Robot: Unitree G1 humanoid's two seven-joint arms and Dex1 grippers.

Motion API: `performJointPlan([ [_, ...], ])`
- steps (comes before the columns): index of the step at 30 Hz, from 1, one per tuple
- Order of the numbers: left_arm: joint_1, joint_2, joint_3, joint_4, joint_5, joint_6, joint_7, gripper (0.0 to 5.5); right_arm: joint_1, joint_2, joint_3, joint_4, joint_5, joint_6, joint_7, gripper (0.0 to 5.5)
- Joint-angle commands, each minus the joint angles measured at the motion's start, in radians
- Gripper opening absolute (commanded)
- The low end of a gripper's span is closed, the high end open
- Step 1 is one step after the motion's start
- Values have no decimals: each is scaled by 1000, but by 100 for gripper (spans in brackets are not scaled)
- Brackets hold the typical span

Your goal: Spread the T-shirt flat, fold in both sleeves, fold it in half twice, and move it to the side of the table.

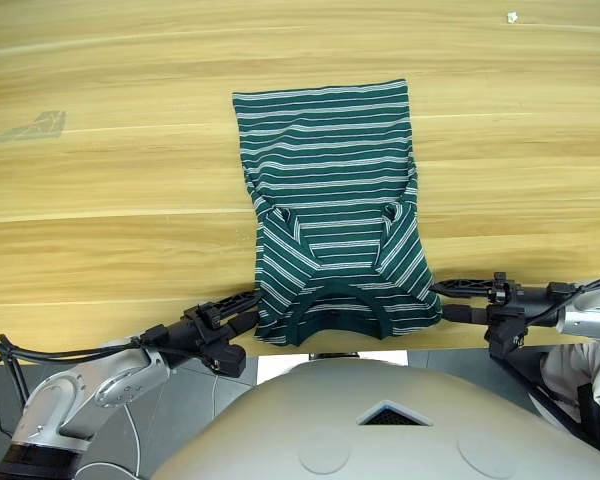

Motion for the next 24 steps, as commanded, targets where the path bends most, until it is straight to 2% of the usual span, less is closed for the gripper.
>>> performJointPlan([
  [1, 37, 42, -45, 61, 98, 30, -55, 210, 0, -42, 43, -19, -6, 49, -14, 178],
  [11, 12, 76, -72, 97, 114, 42, -49, 49, -6, -69, 110, -52, 39, 123, -59, 7],
  [13, 9, 81, -78, 103, 116, 48, -47, 5, -2, -78, 139, -59, 93, 157, -51, 0],
  [16, 0, 89, -85, 112, 114, 51, -45, 0, 12, -102, 190, -93, 202, 234, -15, 0],
  [18, 0, 94, -83, 116, 90, 54, -48, 0, 36, -131, 238, -156, 342, 351, 54, 0],
  [21, 9, 101, -60, 102, -53, 86, -91, 0, 100, -209, 290, -327, 644, 656, 226, 0],
  [24, 26, 125, -37, 71, -243, 136, -160, 0, 140, -286, 271, -488, 898, 922, 363, 0],
])
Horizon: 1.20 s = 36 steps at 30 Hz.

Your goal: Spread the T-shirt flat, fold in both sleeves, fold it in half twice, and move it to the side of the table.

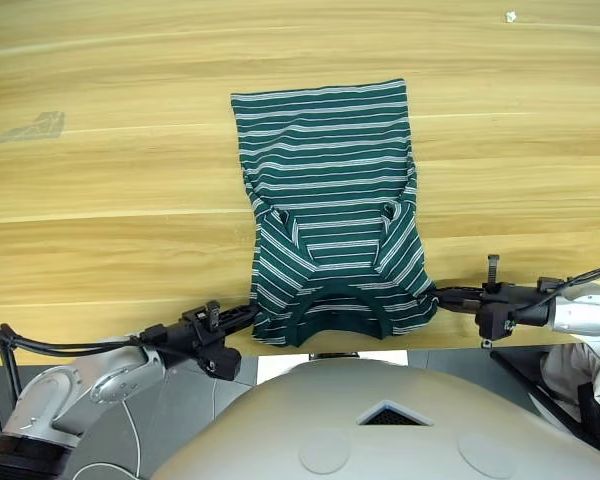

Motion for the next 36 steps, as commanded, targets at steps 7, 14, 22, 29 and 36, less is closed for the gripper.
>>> performJointPlan([
  [7, 257, 183, 236, -230, -882, 357, -470, 0, 72, -173, -168, -364, 624, 652, 324, 0],
  [14, 373, 123, 482, -401, -1054, 473, -687, 0, 162, -161, -360, -473, 752, 852, 416, 0],
  [22, 297, 54, 533, -366, -1038, 550, -771, 0, 225, -94, -533, -557, 844, 1020, 481, 0],
  [29, -96, 49, 402, -229, -965, 681, -671, 0, -145, 140, -419, -357, 534, 1015, 300, 0],
  [36, -540, -88, 169, -59, -834, 810, -501, 0, -548, 405, -320, 8, 248, 925, 173, 0],
])
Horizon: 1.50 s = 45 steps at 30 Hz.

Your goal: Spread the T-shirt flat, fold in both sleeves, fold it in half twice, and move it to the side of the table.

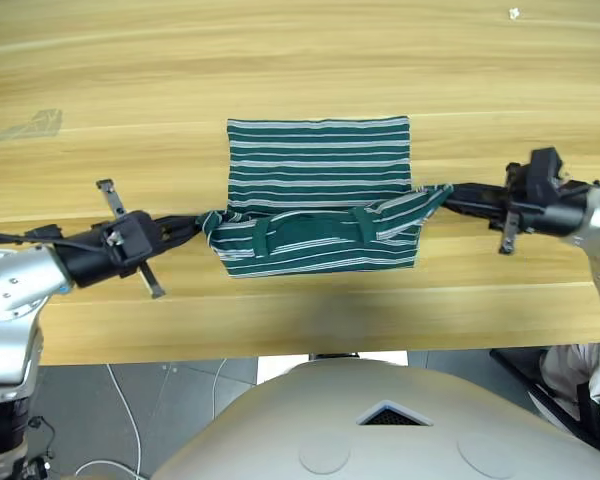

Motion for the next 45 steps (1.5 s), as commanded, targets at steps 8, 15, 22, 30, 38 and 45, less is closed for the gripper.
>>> performJointPlan([
  [8, -383, -223, -142, 289, 144, 56, 223, 0, -341, 235, 29, 547, -274, -241, -58, 0],
  [15, -463, -277, -184, 413, 189, 15, 243, 0, -388, 284, -5, 697, -324, -328, -79, 0],
  [22, -566, -371, -174, 616, 219, -26, 340, 49, -445, 347, -35, 848, -389, -375, -218, 53],
  [30, -749, -508, -10, 961, 141, -9, 607, 89, -500, 375, -46, 1075, -541, -463, -551, 132],
  [38, -667, -512, 30, 888, 114, -47, 604, 89, -442, 417, -22, 966, -521, -701, -353, 132],
  [45, -566, -519, -12, 617, 146, -39, 610, 89, -555, 331, 339, 1074, -1114, -869, -699, 132],
])
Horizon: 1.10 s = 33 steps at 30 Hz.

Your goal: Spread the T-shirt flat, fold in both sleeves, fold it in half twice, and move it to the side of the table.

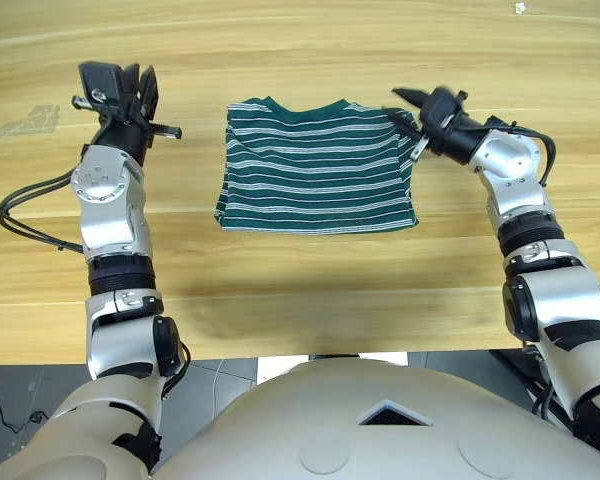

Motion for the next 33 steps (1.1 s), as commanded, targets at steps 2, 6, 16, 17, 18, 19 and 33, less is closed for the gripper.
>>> performJointPlan([
  [2, 67, -17, -70, -171, 56, 37, 9, 89, -135, -21, 271, 161, -413, 43, -311, 132],
  [6, 99, -31, -103, -274, 81, 55, 22, 89, -199, 16, 348, 282, -501, 115, -420, 132],
  [16, 247, 5, -73, -444, 99, 92, 8, 89, -118, -198, 318, 299, -424, 36, -221, 132],
  [17, 268, 13, -64, -467, 99, 97, 4, 89, -84, -253, 309, 274, -399, 0, -157, 132],
  [18, 284, 20, -56, -487, 96, 103, 1, 89, -49, -299, 298, 242, -365, -29, -87, 132],
  [19, 308, 25, -46, -512, 88, 114, -3, 89, 8, -356, 286, 172, -310, -59, 11, 132],
  [33, 455, 33, -97, -679, 106, 172, -62, 89, 534, -626, 183, -840, 229, 292, 474, 132],
])
